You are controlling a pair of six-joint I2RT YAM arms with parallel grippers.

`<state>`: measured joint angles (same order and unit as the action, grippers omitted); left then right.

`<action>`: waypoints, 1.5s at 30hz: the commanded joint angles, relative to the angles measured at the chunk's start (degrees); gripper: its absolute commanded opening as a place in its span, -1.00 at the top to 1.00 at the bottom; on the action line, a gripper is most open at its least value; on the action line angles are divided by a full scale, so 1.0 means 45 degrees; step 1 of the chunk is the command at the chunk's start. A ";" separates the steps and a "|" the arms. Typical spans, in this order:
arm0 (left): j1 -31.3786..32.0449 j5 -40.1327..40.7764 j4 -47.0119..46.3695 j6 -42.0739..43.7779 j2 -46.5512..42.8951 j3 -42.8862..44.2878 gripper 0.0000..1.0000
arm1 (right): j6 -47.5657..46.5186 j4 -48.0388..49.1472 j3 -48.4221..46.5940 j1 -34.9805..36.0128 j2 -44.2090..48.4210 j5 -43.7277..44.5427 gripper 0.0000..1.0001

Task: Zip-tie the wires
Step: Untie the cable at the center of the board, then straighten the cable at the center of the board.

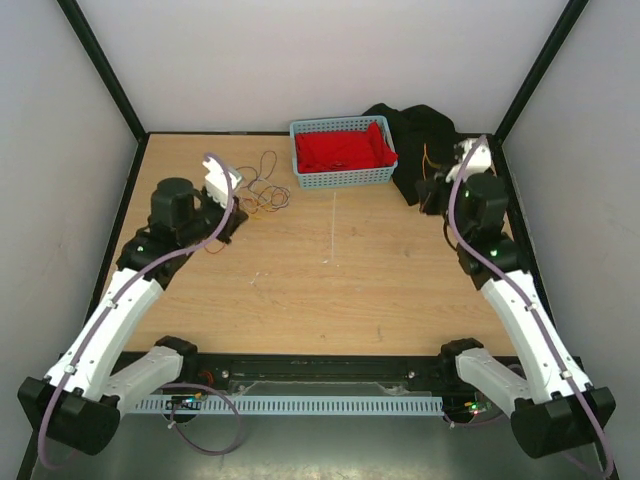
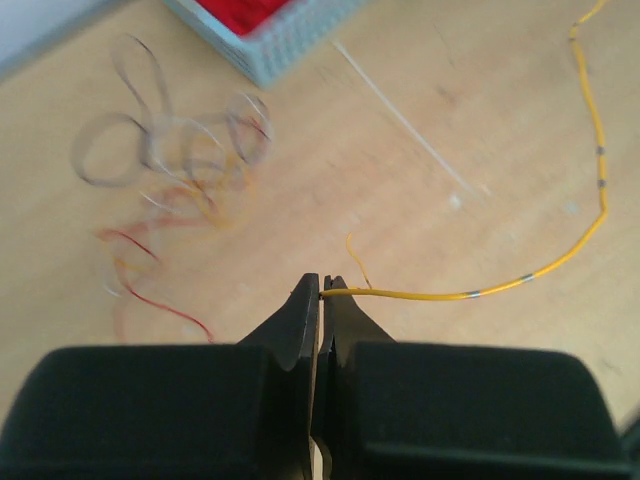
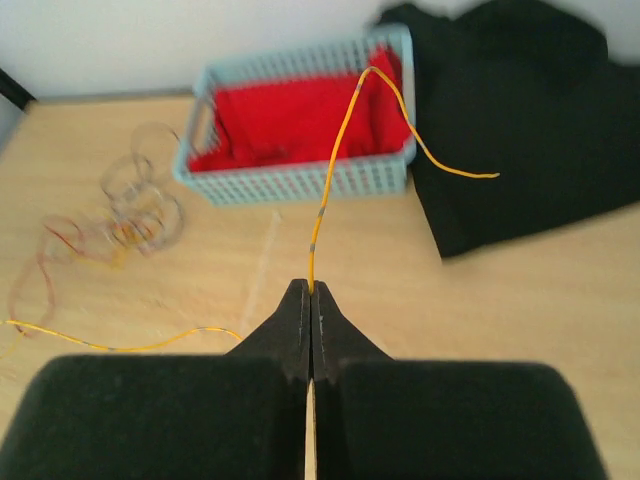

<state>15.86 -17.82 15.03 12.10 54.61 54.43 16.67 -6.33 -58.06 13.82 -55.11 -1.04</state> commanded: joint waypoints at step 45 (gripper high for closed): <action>0.5527 0.8405 1.1519 0.0855 1.2692 0.5430 1.00 | 0.1899 0.3967 0.7943 -0.0064 -0.1402 0.4916 1.00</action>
<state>40.23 21.26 66.74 16.53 110.74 79.46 25.45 10.44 -19.92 13.82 -59.13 18.94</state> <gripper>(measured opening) 0.004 0.012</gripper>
